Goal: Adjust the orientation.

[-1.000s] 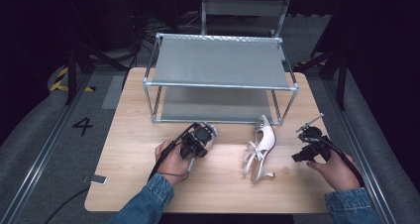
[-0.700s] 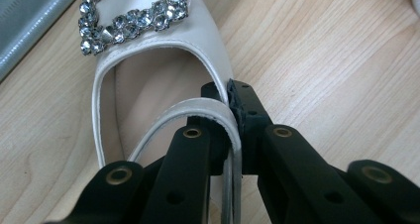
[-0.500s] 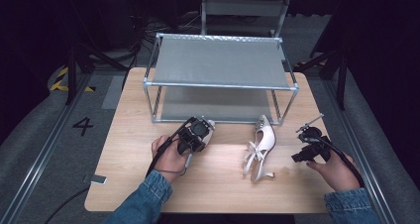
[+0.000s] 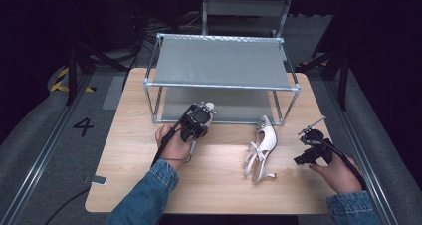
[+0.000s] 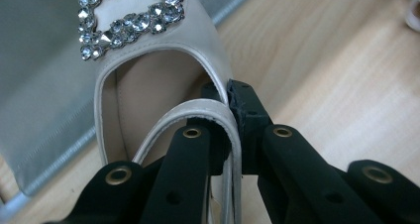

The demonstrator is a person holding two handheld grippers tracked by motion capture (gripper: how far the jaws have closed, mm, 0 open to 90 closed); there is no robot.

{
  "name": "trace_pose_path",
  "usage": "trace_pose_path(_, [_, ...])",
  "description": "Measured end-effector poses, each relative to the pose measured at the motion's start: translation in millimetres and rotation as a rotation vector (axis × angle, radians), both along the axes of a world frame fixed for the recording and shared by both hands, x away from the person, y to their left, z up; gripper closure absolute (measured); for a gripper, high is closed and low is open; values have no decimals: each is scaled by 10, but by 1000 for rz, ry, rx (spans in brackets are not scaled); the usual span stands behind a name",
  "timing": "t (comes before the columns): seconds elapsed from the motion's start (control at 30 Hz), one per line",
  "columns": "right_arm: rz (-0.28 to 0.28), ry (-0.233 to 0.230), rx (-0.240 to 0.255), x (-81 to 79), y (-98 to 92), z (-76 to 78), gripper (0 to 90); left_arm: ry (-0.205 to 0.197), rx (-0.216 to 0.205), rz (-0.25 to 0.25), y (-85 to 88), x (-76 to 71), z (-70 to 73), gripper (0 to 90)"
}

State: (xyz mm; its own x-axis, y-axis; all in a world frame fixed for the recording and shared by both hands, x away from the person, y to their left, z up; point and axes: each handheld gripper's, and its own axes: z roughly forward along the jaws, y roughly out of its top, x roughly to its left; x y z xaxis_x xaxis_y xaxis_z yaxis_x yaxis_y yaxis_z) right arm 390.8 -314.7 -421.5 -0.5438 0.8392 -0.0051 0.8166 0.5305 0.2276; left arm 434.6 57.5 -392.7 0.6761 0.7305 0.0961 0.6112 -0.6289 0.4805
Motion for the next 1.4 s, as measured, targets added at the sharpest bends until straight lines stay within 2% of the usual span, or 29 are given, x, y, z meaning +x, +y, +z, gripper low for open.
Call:
trace_pose_path(0.2, [-3, 8, 9, -23, -11, -17, 439, 5, -14, 18, -40, 198, -11, 854])
trace_pose_path(0.3, [-1, 9, 10, -33, -12, -25, 439, 3, 2, 33, -54, 309, -28, 854])
trace_pose_path(0.47, [2, 21, 7, -30, -18, -58, 439, -13, -3, 43, -55, 445, -48, 853])
trace_pose_path(0.5, [2, 25, 12, -29, -19, -72, 439, -11, 7, 39, -52, 481, -48, 851])
trace_pose_path(0.53, [2, 25, 12, -29, -19, -72, 439, -8, 4, 47, -58, 499, -56, 851])
trace_pose_path(0.57, [0, 24, 11, -29, -17, -78, 439, 4, -14, 77, -75, 529, -73, 850])
trace_pose_path(0.63, [0, 27, 11, -30, -8, -90, 439, -8, 9, 40, -63, 592, -73, 847])
trace_pose_path(0.67, [2, 27, 10, -29, -6, -95, 438, -5, 9, 54, -79, 595, -82, 847])
trace_pose_path(0.7, [2, 29, 10, -28, -2, -99, 438, -11, 24, 45, -86, 611, -88, 847])
trace_pose_path(0.8, [10, 30, 7, -25, 4, -115, 438, -7, 32, 40, -111, 644, -115, 847])
trace_pose_path(0.83, [9, 33, 7, -27, 12, -116, 438, 1, 15, 74, -141, 634, -134, 847])
trace_pose_path(0.9, [12, 34, 4, -27, 19, -118, 438, -11, 25, 53, -152, 671, -147, 848])
trace_pose_path(1.03, [20, 31, 1, -29, 38, -122, 438, -10, 80, 27, -206, 747, -174, 847])
trace_pose_path(1.07, [23, 29, 0, -29, 41, -123, 438, 9, 54, 40, -226, 760, -200, 846])
trace_pose_path(1.1, [22, 31, 0, -31, 46, -122, 438, 28, 46, 32, -233, 775, -204, 845])
trace_pose_path(1.13, [23, 32, 0, -32, 47, -120, 437, 50, -7, 134, -287, 709, -225, 834])
trace_pose_path(1.17, [23, 32, 0, -33, 46, -120, 437, 8, 32, 45, -254, 756, -204, 815])
trace_pose_path(1.2, [19, 33, 0, -35, 46, -119, 436, -13, 14, 69, -277, 722, -203, 699])
trace_pose_path(1.23, [22, 33, -3, -35, 40, -120, 436, -13, 14, 69, -277, 722, -203, 578])
trace_pose_path(1.27, [22, 33, -3, -35, 40, -120, 436, -7, -10, 99, -295, 692, -206, 578])
trace_pose_path(1.3, [21, 33, -5, -33, 35, -136, 434, -10, -13, 69, -249, 687, -180, 529])
trace_pose_path(1.33, [21, 33, -5, -33, 35, -136, 434, -10, -13, 69, -249, 687, -180, 514])
trace_pose_path(1.4, [22, 42, -6, -38, 44, -150, 432, -12, -48, 62, -208, 659, -166, 513])
